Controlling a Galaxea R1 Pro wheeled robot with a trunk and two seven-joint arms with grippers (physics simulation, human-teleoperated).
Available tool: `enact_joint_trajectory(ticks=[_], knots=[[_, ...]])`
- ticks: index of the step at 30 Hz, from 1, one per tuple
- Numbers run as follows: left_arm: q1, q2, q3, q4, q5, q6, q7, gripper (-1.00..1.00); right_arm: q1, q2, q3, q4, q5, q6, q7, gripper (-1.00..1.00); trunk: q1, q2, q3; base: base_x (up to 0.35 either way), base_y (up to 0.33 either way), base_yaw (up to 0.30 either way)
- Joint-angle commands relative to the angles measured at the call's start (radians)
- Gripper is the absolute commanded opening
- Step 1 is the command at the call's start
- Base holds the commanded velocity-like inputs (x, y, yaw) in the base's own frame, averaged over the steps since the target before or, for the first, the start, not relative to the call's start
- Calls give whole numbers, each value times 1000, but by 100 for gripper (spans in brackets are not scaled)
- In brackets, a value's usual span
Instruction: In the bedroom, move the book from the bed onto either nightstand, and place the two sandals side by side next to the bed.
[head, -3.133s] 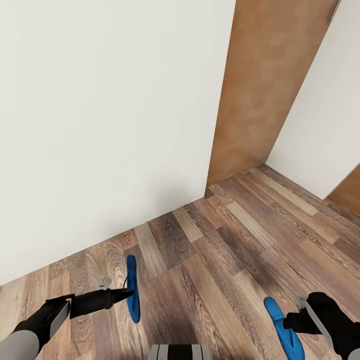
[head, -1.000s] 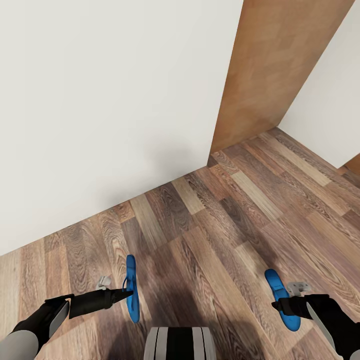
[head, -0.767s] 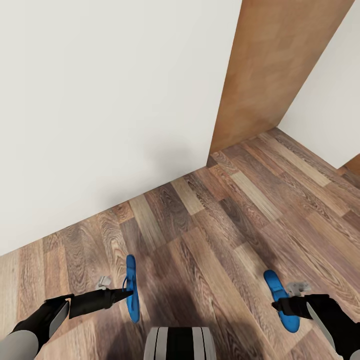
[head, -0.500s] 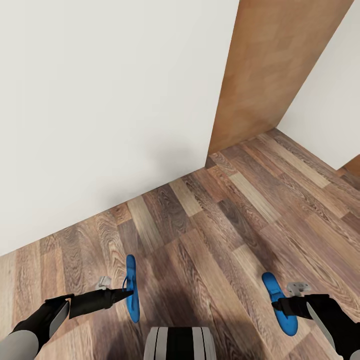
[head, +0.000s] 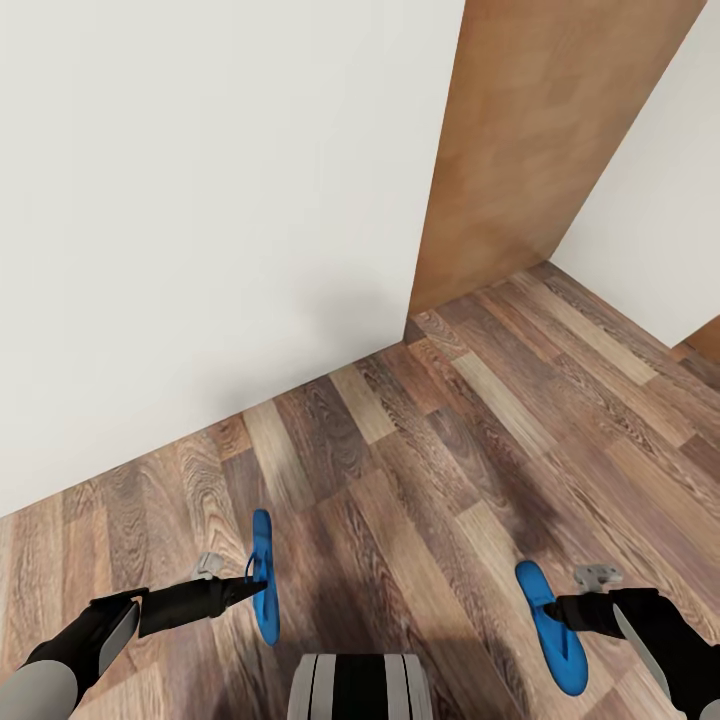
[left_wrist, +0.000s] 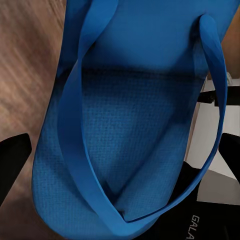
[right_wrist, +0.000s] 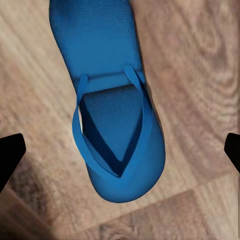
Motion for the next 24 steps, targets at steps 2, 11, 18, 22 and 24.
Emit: enact_joint_trajectory(ticks=[2, 11, 18, 22, 24], knots=[[0, 0, -1, 0, 5, 10, -3, -100, 0, -1, 3, -1, -7, 5, -1, 100, 0, 0, -1, 13, -12, 0], [0, 0, -1, 0, 5, 9, -3, -100, 0, -1, 3, -1, -5, 5, -1, 100, 0, 0, -1, 49, -2, 0], [0, 0, -1, 0, 5, 10, -4, -100, 0, -1, 3, -1, -5, 5, -1, 100, 0, 0, -1, 4, 0, 0], [0, 0, -1, 0, 5, 11, -4, -100, 0, -1, 2, -1, -5, 5, -1, 100, 0, 0, -1, 0, 0, 0], [0, 1, -1, 0, 5, 12, -5, -100, 0, -1, 2, -1, -5, 5, -1, 100, 0, 0, -1, 0, 0, 0]])
